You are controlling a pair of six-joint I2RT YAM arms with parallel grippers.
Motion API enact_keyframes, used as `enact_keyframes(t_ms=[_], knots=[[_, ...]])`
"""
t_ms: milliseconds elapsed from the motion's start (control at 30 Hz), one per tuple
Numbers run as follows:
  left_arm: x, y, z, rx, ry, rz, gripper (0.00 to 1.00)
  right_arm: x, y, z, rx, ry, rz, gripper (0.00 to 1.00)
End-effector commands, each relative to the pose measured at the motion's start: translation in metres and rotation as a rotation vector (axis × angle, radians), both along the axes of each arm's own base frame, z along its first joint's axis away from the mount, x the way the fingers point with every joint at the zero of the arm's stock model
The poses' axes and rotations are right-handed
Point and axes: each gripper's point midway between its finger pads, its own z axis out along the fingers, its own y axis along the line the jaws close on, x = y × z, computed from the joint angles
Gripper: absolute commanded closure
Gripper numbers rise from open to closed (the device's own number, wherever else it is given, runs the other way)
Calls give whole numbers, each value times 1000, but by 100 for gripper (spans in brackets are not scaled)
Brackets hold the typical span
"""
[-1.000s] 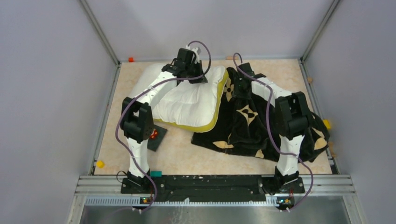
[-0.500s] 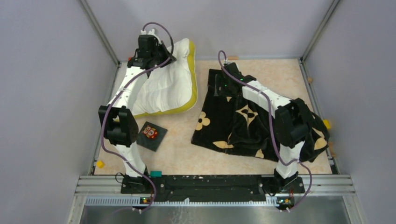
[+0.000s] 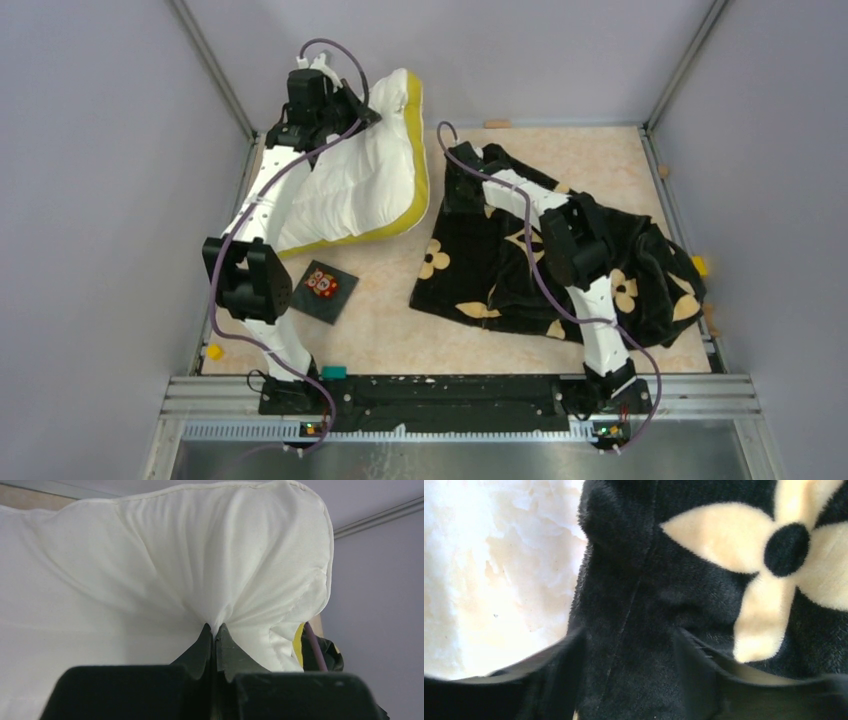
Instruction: Put the pillow into the pillowcase
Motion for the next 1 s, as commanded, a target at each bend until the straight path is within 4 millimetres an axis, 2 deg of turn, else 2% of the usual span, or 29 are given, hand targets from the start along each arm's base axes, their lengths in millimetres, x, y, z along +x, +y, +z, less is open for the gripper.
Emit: enact_keyframes(t_ms=[0,100,233,333,400,467,600,667,800,900,967], knots=[[-17,-2,80,-65,-217,-33,100,-7,29,-15,61,37,33,72],[-22,-1,87,-68,-231,-37,100,-12,70,-9,224,72,102,100],[-27,-2,93,-75,-242,-45,100,-19,131,13,448,98,200,100],[-31,-3,95,-79,-244,-52,100,-28,170,28,529,107,265,100],[-32,-4,94,-81,-239,-58,100,-31,188,38,582,114,291,100],[-34,-5,91,-85,-232,-67,100,-27,192,50,607,103,298,100],[-38,-7,90,-90,-230,-84,100,-16,171,77,617,63,275,68],[-41,-8,90,-95,-235,-92,100,-9,150,103,624,24,246,60],[-46,-9,87,-104,-233,-102,100,1,96,137,531,-64,164,55],[-50,-12,81,-114,-222,-120,100,2,49,145,362,-113,79,56],[-52,-15,76,-122,-210,-136,100,0,18,143,231,-146,21,57]])
